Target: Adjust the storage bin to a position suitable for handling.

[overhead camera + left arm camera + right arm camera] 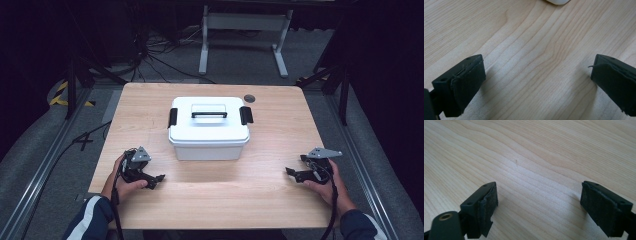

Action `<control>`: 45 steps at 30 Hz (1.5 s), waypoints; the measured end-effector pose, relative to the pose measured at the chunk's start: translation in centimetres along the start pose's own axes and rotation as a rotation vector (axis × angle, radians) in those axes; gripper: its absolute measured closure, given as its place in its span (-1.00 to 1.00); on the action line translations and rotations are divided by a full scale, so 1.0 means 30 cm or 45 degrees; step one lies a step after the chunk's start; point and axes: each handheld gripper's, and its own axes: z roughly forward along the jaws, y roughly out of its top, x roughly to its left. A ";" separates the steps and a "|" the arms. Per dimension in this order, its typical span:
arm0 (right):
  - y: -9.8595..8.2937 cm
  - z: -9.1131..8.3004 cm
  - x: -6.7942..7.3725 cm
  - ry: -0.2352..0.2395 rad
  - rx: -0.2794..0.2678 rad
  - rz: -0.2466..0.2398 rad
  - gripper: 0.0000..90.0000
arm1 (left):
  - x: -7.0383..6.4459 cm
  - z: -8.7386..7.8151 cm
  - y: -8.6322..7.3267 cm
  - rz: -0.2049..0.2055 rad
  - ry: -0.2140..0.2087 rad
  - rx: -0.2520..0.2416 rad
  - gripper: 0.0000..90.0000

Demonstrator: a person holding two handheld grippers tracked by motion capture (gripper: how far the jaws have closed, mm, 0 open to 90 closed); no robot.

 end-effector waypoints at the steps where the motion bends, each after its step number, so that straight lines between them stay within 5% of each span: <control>1: 0.000 0.001 0.000 0.000 -0.003 0.002 -0.67 | 0.000 0.000 0.000 0.000 0.001 0.000 -1.00; 20: 0.012 -0.017 -0.001 0.035 0.041 -0.054 -0.46 | -0.002 -0.001 -0.003 -0.011 0.009 -0.007 -1.00; 25: 0.041 -0.045 0.003 0.110 0.018 -0.088 -0.28 | -0.002 -0.001 -0.003 -0.010 0.009 -0.007 -1.00; 34: 0.166 -0.099 0.025 0.141 0.003 -0.224 -0.13 | -0.002 -0.002 -0.003 -0.012 0.011 -0.006 -0.99; 35: 0.212 -0.118 0.033 0.142 0.000 -0.274 -0.11 | -0.002 -0.002 -0.004 -0.011 0.012 -0.007 -0.99; 45: 0.402 -0.181 0.073 0.159 -0.043 -0.409 -0.09 | 0.002 -0.011 -0.012 -0.006 0.010 -0.002 -0.99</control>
